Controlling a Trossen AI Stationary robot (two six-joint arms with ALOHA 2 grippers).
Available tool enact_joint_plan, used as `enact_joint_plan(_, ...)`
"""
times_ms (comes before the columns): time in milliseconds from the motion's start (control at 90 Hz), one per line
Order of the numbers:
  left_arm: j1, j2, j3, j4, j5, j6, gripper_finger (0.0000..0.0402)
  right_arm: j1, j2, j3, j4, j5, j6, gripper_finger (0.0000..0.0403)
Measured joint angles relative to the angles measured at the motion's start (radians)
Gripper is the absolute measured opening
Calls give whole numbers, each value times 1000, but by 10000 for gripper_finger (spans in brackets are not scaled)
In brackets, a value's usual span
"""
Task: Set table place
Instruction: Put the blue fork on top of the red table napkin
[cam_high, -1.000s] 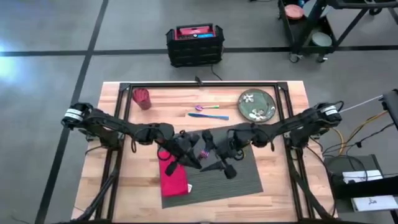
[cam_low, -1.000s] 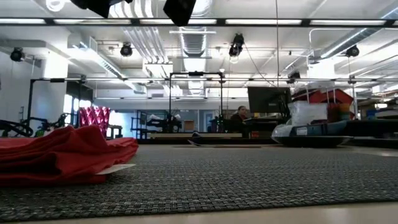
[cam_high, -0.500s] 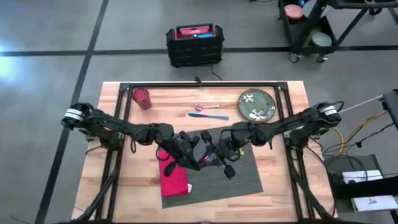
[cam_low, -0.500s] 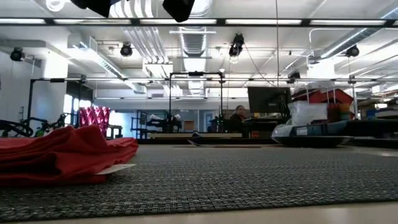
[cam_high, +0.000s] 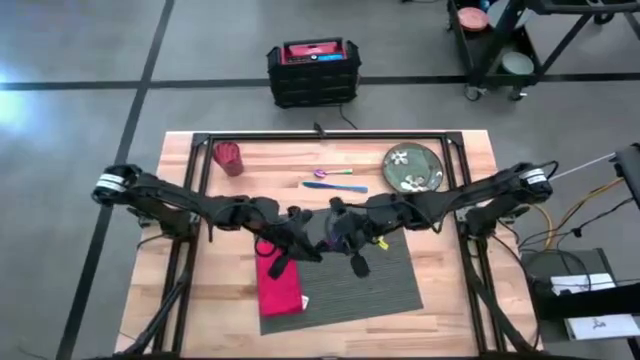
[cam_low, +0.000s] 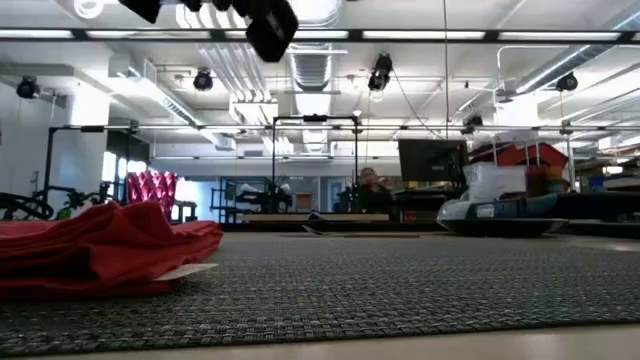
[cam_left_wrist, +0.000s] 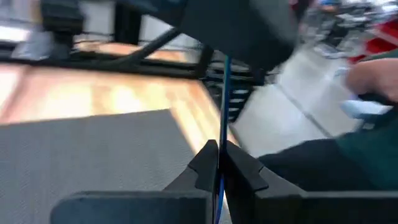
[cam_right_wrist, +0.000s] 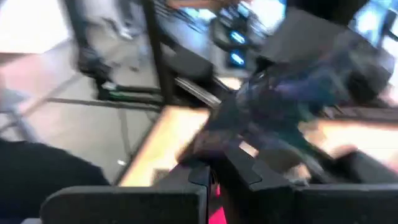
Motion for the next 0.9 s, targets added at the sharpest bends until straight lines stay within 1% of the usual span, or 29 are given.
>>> enact_joint_plan(56, 0, -24, 0, -24, -31, 1, 0, 0, 0, 22, -45, 34, 8, 0)
enact_joint_plan(111, 0, -51, -1, -47, -54, 5, 0, 0, -1, 36, -68, 44, 7, 0)
enact_joint_plan(244, 0, -77, -2, -54, -56, 17, 1, 0, -3, 49, -72, 44, -8, 0)
enact_joint_plan(322, 0, -73, -2, -56, -54, 18, 8, 0, -3, 52, -80, 44, -11, 0)
enact_joint_plan(422, 1, -65, -2, -84, -53, 4, 35, 4, -2, 49, -111, 25, -9, 1)
enact_joint_plan(556, 8, -60, -3, -135, -65, 5, 96, 3, -2, 50, -121, 31, -7, 1)
enact_joint_plan(656, 13, -92, -3, -156, -68, 1, 138, 2, -1, 50, -134, 44, 0, 1)
enact_joint_plan(700, 12, -110, -3, -164, -90, -19, 152, 2, 3, 50, -131, 44, 7, 1)
enact_joint_plan(789, -7, -151, -2, -235, -166, -57, 164, 3, 19, 50, -128, 44, 9, 1)
enact_joint_plan(900, -59, -182, -5, -307, -248, -106, 161, 7, 57, 47, -102, 50, -16, 1)
